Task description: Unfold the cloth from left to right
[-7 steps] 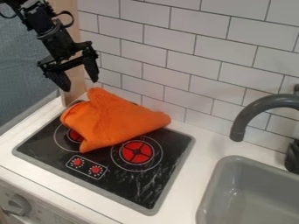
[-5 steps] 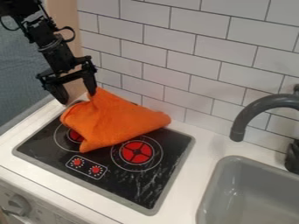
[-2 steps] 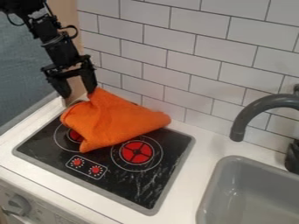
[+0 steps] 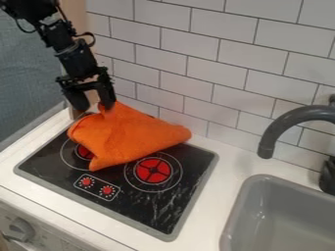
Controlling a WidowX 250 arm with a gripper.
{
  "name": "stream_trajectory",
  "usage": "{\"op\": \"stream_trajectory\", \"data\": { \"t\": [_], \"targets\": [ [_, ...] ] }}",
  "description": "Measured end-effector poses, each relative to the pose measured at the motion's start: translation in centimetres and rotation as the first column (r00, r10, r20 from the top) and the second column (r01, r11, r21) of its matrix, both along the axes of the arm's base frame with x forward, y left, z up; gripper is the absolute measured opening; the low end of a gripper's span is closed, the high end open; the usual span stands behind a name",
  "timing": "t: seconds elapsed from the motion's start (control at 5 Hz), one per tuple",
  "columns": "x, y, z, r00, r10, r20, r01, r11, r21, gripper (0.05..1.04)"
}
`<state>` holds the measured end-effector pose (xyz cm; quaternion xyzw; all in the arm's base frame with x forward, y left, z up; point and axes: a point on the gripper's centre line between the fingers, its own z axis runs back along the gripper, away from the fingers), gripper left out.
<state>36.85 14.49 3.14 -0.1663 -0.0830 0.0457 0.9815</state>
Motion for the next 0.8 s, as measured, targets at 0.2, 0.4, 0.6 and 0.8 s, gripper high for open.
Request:
{"op": "stream_trajectory", "data": {
  "t": [0.2, 0.4, 0.6, 0.8],
  "targets": [
    [0.7, -1.0, -0.1, 0.999, -0.043, 0.018, 0.043, 0.999, 0.030, 0.999],
    [0.9, -1.2, -1.2, 0.998, -0.060, 0.005, 0.059, 0.997, 0.057, 0.960],
    [1.4, -1.3, -1.6, 0.998, -0.056, 0.011, 0.054, 0.993, 0.102, 0.661],
    [1.7, -2.1, -1.8, 0.997, -0.069, 0.014, 0.067, 0.992, 0.106, 0.341]
  ]
}}
